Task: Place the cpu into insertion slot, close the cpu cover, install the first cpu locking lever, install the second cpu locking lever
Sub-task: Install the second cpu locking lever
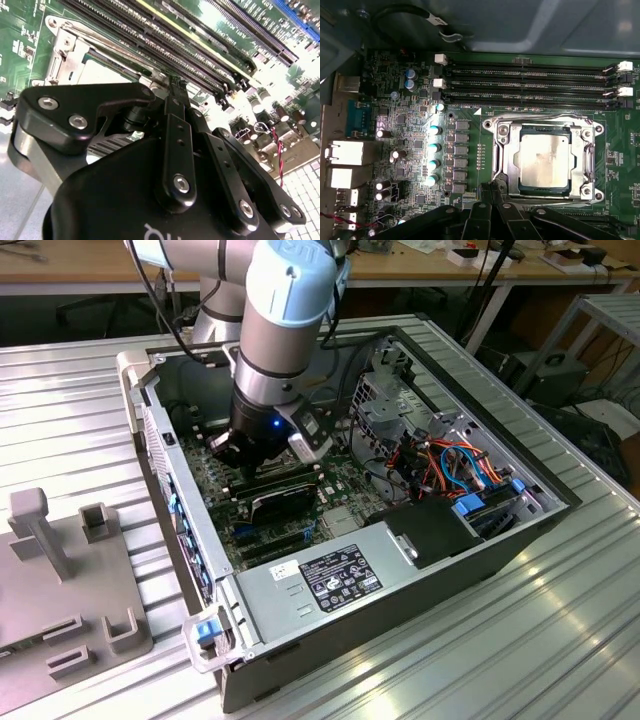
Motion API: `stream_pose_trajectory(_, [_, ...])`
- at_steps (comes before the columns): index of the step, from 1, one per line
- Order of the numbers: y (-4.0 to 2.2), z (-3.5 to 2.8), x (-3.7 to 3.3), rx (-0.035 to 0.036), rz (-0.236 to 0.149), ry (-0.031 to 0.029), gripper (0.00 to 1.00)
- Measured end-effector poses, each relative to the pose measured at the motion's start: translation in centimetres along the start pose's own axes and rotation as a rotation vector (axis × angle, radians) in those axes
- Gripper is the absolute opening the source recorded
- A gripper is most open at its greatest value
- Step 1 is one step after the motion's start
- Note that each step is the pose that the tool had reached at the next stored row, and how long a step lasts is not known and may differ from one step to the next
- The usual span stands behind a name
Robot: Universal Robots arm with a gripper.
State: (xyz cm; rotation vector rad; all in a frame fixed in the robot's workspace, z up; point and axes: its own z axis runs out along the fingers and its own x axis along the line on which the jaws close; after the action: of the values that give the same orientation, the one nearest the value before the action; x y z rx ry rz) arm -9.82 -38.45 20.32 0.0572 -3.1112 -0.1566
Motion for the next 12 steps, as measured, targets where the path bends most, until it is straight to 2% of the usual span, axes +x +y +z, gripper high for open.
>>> stream_pose_trajectory(7, [0.17, -0.73, 0.0, -0.0002, 0.0, -0.0002, 0.11])
stream_pose_trajectory(12, [0.5, -1.47, 0.02, 0.0003, 0.0, 0.0001, 0.11])
